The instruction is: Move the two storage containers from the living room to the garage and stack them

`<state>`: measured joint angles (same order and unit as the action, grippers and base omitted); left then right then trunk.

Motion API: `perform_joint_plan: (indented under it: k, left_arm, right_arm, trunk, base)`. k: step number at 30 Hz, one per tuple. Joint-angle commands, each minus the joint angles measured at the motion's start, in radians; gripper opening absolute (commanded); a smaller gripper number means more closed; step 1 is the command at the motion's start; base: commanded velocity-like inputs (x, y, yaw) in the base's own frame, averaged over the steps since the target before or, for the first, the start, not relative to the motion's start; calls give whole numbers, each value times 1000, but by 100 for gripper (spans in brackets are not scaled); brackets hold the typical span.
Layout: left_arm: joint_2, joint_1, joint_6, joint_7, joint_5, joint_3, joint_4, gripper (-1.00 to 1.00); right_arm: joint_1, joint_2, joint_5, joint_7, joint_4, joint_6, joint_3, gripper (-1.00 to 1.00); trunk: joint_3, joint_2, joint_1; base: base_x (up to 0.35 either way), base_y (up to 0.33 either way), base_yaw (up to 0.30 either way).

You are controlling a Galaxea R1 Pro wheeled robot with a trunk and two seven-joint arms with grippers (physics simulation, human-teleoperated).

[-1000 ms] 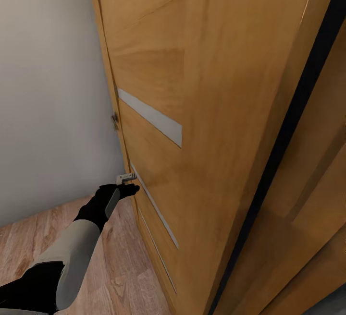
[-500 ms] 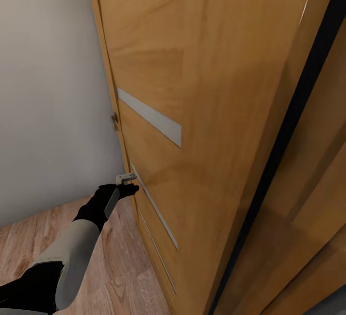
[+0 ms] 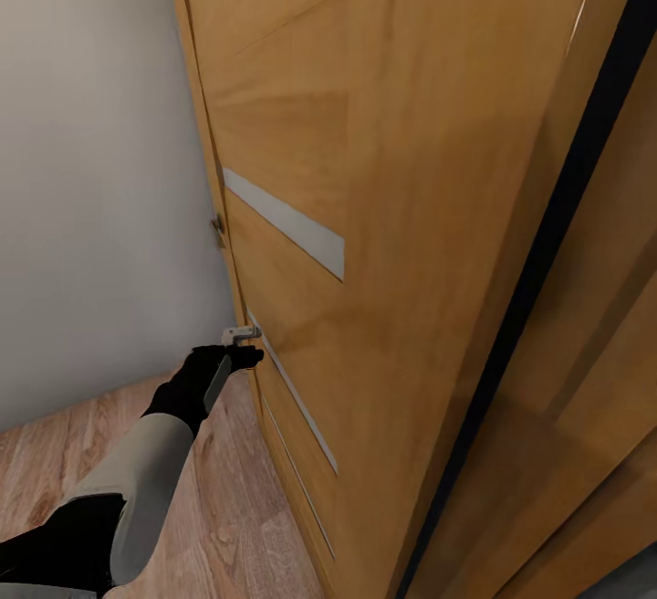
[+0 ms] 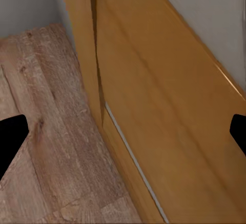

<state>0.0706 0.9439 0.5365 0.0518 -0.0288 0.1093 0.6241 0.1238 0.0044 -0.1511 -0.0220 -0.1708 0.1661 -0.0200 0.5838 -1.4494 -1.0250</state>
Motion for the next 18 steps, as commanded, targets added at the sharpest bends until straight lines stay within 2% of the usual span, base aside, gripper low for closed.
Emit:
perform_joint_plan:
  k: [1,5,11,18]
  left_arm:
    - [2,6,4,-6,3,4,7,100]
    - [11,10,-7,-13,-79,3,23,100]
    - [14,-4,-25,-13,-181,3,46,100]
    - [1,-8,-60,-13,-149,4,7,100]
  right_arm:
    - [0,0,-4,0,0,3,-1,100]
    - [3,0,-3,0,1,5,-1,100]
    - [4,0,-3,0,-1,6,-1,100]
    - [4,0,-3,1,-1,6,-1,100]
  trunk:
    - [1,-1,0]
    - [1,-1,0]
    - [1,-1,0]
    - [1,-1,0]
  base:
    - [0,0,0]
    - [0,0,0]
    - [0,0,0]
    - [0,0,0]
